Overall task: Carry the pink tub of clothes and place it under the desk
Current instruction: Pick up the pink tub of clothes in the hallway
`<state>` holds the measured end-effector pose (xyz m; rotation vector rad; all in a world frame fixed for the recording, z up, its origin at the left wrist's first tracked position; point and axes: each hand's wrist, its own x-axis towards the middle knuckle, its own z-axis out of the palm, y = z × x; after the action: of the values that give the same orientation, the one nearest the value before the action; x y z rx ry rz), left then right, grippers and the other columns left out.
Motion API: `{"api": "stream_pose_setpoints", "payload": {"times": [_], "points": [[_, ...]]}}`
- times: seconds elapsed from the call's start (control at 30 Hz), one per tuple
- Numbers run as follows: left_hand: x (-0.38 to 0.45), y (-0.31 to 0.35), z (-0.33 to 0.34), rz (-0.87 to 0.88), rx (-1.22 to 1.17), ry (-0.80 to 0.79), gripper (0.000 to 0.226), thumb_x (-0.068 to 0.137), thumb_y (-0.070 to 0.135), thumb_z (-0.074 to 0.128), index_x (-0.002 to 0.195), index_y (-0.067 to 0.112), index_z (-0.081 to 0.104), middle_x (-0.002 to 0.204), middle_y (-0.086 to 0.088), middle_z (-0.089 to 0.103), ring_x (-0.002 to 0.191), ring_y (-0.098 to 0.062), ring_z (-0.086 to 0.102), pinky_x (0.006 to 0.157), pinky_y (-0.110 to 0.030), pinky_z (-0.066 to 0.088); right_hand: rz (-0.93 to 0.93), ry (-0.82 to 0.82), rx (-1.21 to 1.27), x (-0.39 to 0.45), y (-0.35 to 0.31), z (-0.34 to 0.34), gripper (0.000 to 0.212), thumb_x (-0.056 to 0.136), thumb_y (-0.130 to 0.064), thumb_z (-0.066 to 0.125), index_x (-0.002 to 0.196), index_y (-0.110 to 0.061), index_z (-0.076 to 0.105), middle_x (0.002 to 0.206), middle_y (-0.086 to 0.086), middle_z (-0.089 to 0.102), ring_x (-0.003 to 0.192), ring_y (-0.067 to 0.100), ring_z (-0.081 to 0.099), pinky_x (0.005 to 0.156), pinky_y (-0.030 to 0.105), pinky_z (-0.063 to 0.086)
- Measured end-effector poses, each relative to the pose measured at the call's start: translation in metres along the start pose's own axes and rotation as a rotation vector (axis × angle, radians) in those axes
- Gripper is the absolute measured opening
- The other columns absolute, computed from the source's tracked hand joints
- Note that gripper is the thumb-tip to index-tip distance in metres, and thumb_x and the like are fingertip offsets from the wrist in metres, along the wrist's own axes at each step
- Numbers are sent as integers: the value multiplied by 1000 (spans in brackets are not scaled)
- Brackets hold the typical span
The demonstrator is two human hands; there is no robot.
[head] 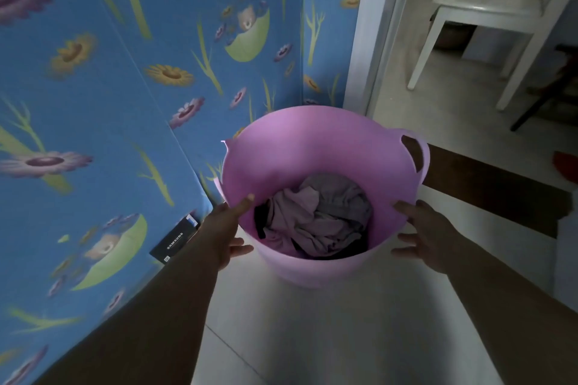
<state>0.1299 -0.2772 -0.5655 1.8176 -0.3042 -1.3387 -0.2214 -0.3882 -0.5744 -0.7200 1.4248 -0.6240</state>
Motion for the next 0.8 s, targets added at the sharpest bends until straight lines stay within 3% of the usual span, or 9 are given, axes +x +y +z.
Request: {"api": "stream_pose_setpoints", "payload": {"times": [0.17,0.37,0.67,0.8], "points": [[7,-4,5,17,-34,-30,75,85,64,75,147,27,55,150,-8,60,127,-48,59,71,-41,63,-60,-53,7,10,5,2,52,93,-37,67,142,-34,52,145,6,57,121,44,56,83,58,59],[10,-6,6,49,-25,-16,72,85,64,75,144,27,57,145,-9,65,124,-47,63,69,-40,63,-77,-66,21,16,5,5,49,92,-36,68,139,-34,56,136,9,65,112,43,65,67,48,63],[21,-10,4,106,38,35,71,87,52,79,145,20,54,138,-16,67,125,-42,63,76,-46,63,-69,-81,8,23,6,4,50,91,-20,61,139,-33,54,139,11,61,118,43,61,70,50,62],[20,-14,4,137,20,44,65,91,47,76,146,19,54,133,-15,70,120,-42,67,72,-44,63,-86,-113,41,26,12,2,52,90,-15,59,139,-32,54,139,12,59,121,46,58,71,52,62]]}}
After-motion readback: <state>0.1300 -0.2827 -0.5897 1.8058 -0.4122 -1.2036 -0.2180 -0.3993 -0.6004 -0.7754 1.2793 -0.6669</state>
